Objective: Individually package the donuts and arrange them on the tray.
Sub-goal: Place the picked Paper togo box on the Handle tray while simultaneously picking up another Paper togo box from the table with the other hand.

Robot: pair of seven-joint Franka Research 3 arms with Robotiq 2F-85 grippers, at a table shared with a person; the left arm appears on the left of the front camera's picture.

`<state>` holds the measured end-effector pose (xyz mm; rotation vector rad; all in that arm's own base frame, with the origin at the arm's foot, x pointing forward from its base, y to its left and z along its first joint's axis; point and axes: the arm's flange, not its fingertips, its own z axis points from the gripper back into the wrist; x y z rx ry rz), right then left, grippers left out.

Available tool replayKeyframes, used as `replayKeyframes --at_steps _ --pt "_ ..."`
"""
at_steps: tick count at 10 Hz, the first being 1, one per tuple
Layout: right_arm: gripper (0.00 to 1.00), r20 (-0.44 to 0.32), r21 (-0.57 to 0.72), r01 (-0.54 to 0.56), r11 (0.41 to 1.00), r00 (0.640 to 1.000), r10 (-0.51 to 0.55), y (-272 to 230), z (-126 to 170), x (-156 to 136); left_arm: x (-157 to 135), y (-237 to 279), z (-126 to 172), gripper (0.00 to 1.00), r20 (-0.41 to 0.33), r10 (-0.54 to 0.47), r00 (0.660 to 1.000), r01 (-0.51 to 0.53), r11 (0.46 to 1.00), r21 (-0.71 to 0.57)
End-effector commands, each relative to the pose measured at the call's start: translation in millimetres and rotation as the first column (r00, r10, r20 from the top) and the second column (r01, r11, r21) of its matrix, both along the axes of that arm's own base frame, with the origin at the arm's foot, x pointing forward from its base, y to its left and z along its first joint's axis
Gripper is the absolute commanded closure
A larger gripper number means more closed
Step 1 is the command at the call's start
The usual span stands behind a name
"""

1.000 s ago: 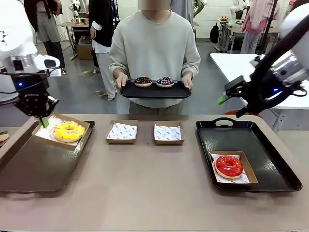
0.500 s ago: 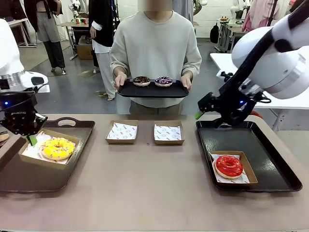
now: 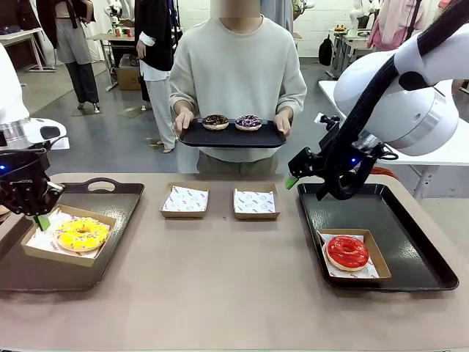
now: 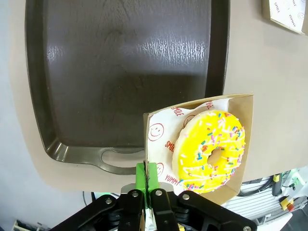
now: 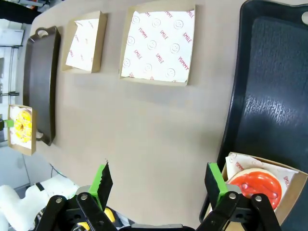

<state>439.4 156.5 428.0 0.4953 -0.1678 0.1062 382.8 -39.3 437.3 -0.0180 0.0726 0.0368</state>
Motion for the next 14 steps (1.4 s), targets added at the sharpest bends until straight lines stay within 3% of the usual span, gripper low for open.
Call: replayKeyframes --at_steps 1,7,11,14 --pt "0.00 0.002 -0.002 -0.001 1.000 1.000 0.001 -0.1 -0.2 0.5 2.6 -0.6 2.8 0.99 0.005 0.000 1.000 0.000 1.000 -0.001" --pt "0.00 0.000 0.001 0.001 1.000 1.000 -0.001 -0.6 0.1 0.2 2.6 -0.6 2.8 0.99 0.005 0.000 1.000 0.000 1.000 -0.001" --pt "0.00 -0.062 -0.158 -0.046 0.986 0.997 0.036 49.3 0.6 52.6 -9.4 13.5 -23.6 0.99 -0.032 0.035 0.999 -0.035 0.999 0.009" --pt "0.00 -0.075 -0.244 -0.023 0.970 0.997 0.005 81.3 -10.9 85.4 -12.5 19.7 -33.0 0.99 0.000 0.006 1.000 -0.006 1.000 0.006"
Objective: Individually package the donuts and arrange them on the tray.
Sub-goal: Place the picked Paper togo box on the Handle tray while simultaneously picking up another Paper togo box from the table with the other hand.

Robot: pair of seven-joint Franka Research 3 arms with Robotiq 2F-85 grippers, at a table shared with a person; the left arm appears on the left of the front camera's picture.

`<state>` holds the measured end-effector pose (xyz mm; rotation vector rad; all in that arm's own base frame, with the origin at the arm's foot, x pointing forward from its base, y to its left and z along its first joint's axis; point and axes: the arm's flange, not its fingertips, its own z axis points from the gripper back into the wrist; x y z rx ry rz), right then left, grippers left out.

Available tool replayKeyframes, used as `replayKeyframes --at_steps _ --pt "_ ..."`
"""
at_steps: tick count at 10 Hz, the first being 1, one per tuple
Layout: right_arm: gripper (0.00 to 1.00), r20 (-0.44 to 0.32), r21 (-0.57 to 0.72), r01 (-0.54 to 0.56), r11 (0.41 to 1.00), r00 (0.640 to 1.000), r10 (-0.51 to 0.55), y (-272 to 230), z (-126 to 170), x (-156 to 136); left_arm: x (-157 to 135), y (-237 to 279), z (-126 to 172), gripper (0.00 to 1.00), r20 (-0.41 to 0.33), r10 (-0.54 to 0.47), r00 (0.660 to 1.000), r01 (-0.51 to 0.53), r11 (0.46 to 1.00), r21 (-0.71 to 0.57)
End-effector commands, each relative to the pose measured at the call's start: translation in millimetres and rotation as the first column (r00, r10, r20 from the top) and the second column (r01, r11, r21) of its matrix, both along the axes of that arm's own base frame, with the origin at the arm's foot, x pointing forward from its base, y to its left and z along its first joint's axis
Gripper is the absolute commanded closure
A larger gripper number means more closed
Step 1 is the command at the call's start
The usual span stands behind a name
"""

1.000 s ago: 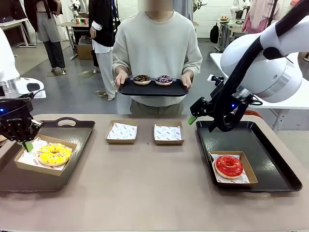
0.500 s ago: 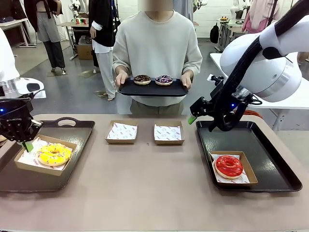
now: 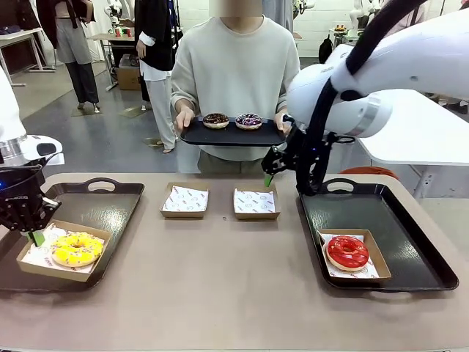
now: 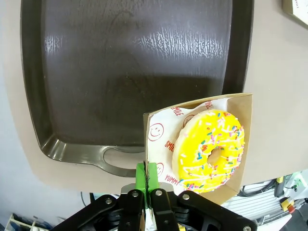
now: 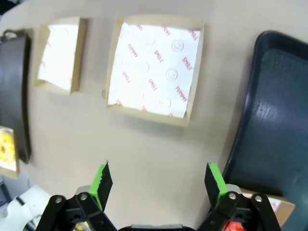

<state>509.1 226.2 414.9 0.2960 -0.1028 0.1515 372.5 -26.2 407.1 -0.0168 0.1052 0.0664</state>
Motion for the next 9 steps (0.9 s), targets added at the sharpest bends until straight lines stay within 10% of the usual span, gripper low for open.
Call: replayKeyframes --at_steps 1,9 --pt "0.00 -0.028 -0.082 0.050 0.995 0.998 -0.053 18.6 -6.9 27.6 -3.2 9.1 -6.5 0.99 0.043 -0.035 0.998 0.035 0.999 -0.002" --pt "0.00 -0.010 -0.128 0.102 0.987 0.995 -0.104 18.4 -27.7 48.5 -0.4 6.6 -9.5 0.99 0.038 -0.028 0.999 0.029 0.999 -0.016"
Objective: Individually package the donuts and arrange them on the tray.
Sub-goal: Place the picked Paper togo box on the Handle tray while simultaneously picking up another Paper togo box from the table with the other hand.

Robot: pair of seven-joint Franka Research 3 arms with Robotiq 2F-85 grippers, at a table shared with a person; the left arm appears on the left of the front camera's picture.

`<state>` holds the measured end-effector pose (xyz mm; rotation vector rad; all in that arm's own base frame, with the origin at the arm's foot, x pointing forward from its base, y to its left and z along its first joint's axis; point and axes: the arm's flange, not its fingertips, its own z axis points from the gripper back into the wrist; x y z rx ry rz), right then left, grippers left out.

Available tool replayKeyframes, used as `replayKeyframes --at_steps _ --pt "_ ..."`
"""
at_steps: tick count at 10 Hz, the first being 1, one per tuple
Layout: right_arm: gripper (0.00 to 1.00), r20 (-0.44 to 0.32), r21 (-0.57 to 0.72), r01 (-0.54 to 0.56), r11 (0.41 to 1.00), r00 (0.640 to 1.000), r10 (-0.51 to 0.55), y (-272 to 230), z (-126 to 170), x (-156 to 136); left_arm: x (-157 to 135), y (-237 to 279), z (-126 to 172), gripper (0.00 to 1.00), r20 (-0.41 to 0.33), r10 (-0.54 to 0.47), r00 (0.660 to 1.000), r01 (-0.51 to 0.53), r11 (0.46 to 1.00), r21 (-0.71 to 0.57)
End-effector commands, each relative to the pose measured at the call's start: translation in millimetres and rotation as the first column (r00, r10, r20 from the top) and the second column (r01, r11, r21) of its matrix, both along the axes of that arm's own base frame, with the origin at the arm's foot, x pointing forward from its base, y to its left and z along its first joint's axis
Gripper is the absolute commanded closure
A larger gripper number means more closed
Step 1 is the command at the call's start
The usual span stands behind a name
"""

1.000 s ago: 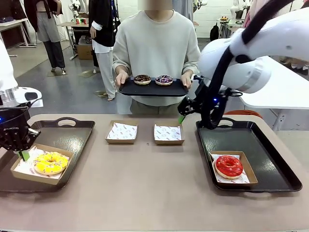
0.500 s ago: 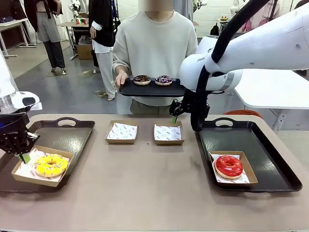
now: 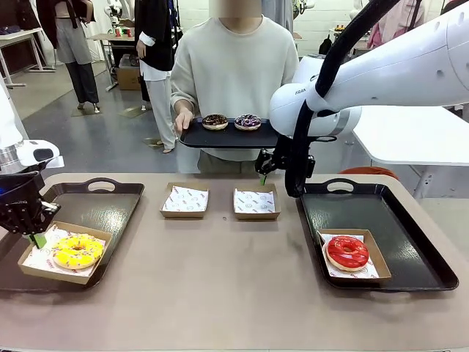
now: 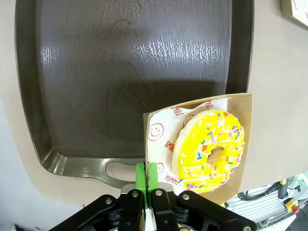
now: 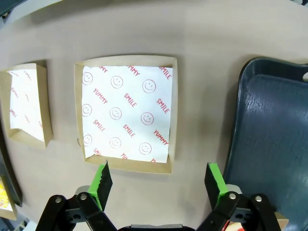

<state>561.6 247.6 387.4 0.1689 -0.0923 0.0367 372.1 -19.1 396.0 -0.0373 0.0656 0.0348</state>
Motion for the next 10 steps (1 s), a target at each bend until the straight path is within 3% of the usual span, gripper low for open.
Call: replayKeyframes --at_steps 1,5,10 --pt "0.00 0.000 -0.005 -0.016 1.000 1.000 0.016 -3.0 -0.3 -4.0 0.0 -0.5 1.6 0.99 -0.003 0.001 1.000 -0.001 1.000 0.004" --pt "0.00 -0.013 -0.009 0.094 0.996 0.995 -0.094 1.0 -29.5 15.5 14.1 -0.3 -8.8 0.99 0.033 -0.007 0.999 0.007 1.000 -0.016" --pt "0.00 -0.010 -0.062 0.090 0.994 0.996 -0.091 14.3 -60.7 28.1 20.5 1.8 -12.1 0.99 0.028 0.006 1.000 -0.005 1.000 -0.017"
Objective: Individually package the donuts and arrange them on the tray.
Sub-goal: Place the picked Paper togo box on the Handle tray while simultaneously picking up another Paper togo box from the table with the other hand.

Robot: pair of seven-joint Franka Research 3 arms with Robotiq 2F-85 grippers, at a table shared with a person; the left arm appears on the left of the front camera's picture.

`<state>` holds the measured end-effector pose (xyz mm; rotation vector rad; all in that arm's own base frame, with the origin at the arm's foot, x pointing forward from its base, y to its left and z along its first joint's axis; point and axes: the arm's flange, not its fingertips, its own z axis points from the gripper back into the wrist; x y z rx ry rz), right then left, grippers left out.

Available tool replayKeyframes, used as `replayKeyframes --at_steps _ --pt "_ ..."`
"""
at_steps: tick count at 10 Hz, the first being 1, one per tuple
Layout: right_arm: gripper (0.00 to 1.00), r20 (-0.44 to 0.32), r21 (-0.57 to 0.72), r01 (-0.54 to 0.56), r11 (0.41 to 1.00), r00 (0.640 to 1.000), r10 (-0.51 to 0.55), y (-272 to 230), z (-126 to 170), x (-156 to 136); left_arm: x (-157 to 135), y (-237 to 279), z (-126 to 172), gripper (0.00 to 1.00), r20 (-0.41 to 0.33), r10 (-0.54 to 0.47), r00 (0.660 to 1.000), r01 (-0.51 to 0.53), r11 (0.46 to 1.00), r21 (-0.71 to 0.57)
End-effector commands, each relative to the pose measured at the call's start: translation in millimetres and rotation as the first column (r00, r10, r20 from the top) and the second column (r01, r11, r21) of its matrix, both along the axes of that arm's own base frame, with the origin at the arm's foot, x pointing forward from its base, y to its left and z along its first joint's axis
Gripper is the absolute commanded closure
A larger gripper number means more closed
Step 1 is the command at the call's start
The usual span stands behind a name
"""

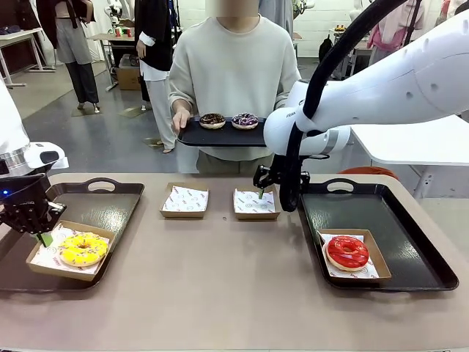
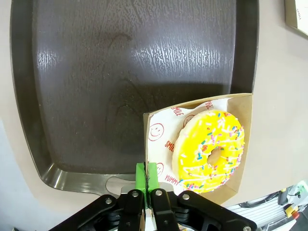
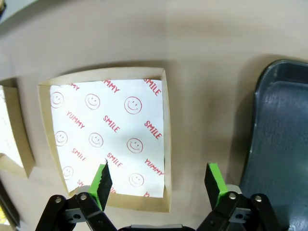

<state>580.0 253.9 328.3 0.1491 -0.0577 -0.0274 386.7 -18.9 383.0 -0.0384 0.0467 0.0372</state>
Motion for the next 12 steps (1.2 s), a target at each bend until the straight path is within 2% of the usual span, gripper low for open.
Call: replayKeyframes --at_steps 1,10,11,12 --pt "0.00 0.027 -0.054 0.030 0.998 0.999 -0.029 8.4 -3.4 11.5 6.7 2.8 -0.7 0.99 0.005 0.004 1.000 -0.004 1.000 -0.022" --pt "0.00 0.018 -0.113 0.029 0.993 0.999 -0.027 12.0 -8.1 15.2 10.7 6.7 -14.3 0.99 -0.003 0.022 1.000 -0.022 1.000 -0.022" --pt "0.59 0.017 -0.114 0.019 0.993 1.000 -0.018 12.3 -8.3 14.7 10.2 7.2 -14.6 0.97 0.002 0.014 1.000 -0.014 1.000 -0.017" --pt "0.59 0.014 -0.116 0.018 0.993 1.000 -0.016 12.5 -8.0 14.3 10.1 7.5 -15.2 0.44 0.001 0.010 1.000 -0.010 1.000 -0.011"
